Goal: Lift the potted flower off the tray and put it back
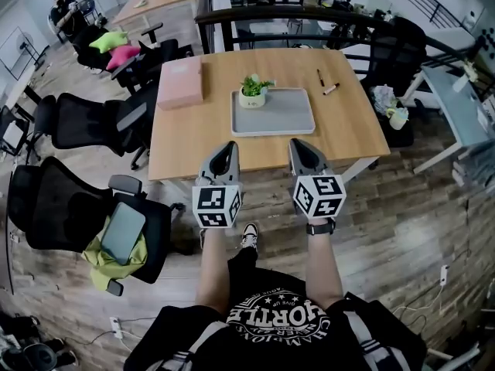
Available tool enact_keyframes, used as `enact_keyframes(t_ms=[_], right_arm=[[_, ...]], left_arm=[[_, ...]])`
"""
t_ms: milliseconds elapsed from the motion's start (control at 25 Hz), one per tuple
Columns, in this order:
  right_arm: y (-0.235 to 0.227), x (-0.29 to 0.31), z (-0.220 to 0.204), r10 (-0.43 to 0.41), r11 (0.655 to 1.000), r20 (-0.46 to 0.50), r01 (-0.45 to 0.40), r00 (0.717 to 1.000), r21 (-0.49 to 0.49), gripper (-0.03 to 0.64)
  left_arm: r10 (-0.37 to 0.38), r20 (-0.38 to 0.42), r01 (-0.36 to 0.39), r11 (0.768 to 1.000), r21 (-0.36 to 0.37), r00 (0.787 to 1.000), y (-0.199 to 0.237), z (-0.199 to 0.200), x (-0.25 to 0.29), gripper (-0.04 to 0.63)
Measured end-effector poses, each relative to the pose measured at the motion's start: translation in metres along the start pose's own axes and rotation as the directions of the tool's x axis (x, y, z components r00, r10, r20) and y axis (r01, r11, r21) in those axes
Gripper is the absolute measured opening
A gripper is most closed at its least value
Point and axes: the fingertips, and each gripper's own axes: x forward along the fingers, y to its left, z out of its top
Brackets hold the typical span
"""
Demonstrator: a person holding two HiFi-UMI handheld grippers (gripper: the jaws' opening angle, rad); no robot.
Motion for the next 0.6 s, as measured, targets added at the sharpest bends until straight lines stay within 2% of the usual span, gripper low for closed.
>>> enact_keyframes(t_ms=[200, 440, 600], right_arm=[[-0.011, 0.029, 0.015, -0.002, 1.0, 0.006, 0.002, 1.0, 0.001, 0.018], [-0.023, 0.061, 0.022, -0.012, 1.0, 0.004, 0.011, 1.0, 0.014, 0.018], [-0.021, 0.082, 0.024, -0.007, 1.0, 0.001, 0.007, 1.0, -0.002, 0.018]], left_arm=[[0.0, -0.002, 0.0, 1.0, -0.004, 1.0, 0.017, 0.009, 0.029, 0.018], [-0.036, -0.009, 0.035, 0.999, -0.007, 0.999, 0.029, 0.01, 0.059, 0.018], [-0.035, -0.008, 0.034, 0.999, -0.034, 0.999, 0.046, 0.006, 0.075, 0.018]])
